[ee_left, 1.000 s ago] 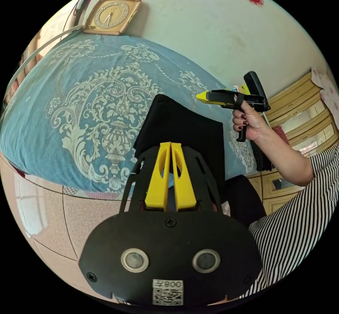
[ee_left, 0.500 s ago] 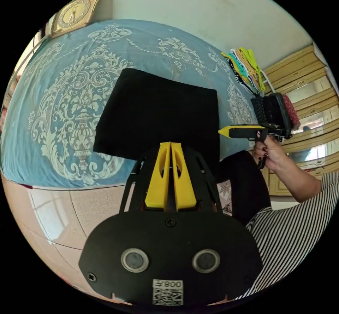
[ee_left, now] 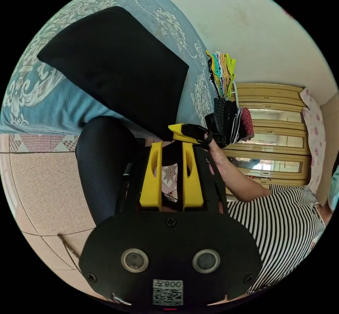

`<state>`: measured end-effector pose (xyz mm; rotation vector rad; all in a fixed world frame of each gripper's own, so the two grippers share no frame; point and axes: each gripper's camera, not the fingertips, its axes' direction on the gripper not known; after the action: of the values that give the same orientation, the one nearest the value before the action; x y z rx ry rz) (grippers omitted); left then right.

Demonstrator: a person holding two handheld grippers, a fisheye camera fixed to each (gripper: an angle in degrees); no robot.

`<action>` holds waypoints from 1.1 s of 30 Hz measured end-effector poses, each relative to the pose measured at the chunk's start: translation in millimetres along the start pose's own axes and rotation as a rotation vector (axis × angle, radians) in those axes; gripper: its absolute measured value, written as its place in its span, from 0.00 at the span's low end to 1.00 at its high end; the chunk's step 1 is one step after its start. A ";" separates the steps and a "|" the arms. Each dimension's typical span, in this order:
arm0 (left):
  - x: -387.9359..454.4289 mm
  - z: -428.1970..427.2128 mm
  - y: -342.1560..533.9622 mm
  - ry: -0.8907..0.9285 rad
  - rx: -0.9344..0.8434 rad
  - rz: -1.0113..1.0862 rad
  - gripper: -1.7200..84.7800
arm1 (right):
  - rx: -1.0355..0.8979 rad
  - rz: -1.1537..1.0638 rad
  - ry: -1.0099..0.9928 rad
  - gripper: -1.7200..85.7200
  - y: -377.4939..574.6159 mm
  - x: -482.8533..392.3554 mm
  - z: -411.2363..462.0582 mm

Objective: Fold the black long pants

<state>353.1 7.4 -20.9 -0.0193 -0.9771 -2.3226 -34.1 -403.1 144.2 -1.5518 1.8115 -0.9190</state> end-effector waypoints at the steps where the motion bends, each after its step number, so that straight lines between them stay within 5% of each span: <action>1: -4.7 1.5 1.2 -0.001 -0.007 -0.006 0.13 | 0.002 0.010 -0.026 0.09 -2.3 9.9 4.9; 13: -107.7 30.2 9.2 0.579 0.262 -0.328 0.09 | -0.006 -0.070 -0.195 0.05 -2.5 54.0 -1.5; 33: -129.6 47.7 -16.8 0.580 0.320 -0.342 0.12 | 0.044 -0.007 -0.270 0.04 7.1 200.6 20.3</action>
<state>439.1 116.5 -27.9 0.9591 -1.0799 -2.2199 -53.9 -603.3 128.1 -1.5724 1.5865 -0.7090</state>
